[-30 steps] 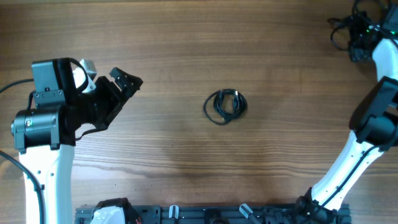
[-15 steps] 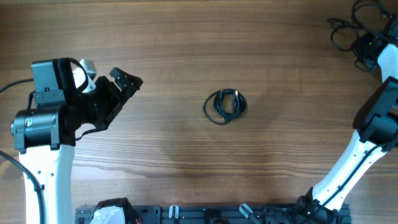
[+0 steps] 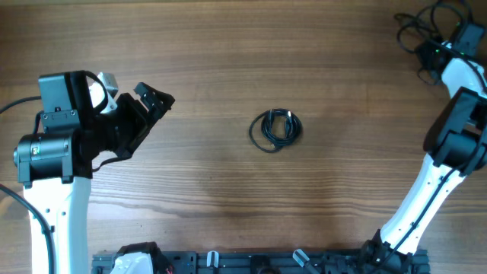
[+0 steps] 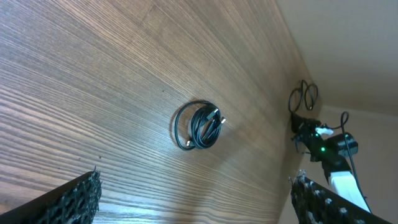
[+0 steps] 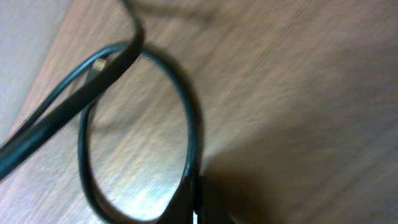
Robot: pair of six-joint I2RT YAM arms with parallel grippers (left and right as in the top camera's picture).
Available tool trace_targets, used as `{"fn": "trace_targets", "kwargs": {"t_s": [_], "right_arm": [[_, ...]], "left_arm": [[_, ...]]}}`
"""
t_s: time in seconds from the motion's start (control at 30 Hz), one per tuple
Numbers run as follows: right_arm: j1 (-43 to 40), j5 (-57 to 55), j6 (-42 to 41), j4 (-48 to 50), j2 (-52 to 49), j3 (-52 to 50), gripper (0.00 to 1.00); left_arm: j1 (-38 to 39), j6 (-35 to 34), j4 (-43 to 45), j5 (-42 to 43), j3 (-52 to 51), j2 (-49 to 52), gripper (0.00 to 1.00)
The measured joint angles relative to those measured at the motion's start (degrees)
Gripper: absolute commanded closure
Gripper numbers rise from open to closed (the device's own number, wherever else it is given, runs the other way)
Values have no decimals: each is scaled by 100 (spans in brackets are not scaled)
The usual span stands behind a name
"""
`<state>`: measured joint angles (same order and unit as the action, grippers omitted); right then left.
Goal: Untangle cables
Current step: 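Release the cable and move the right gripper back to the remaining coil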
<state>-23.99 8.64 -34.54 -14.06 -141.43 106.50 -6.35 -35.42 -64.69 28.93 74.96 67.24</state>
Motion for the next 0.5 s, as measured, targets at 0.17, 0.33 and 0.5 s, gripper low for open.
{"fn": "trace_targets", "kwargs": {"t_s": [0.17, 0.33, 0.5], "right_arm": [[374, 461, 17, -199, 37, 46, 65], [-232, 507, 109, -1766, 1239, -9, 23], [-376, 1759, 577, -4597, 3314, 81, 11]], "left_arm": [[0, 0, -2, -2, 0, 0, 0], [0, -2, -4, -103, 0, 0, 0], [0, 0, -162, -382, 0, 2, 0]]}}
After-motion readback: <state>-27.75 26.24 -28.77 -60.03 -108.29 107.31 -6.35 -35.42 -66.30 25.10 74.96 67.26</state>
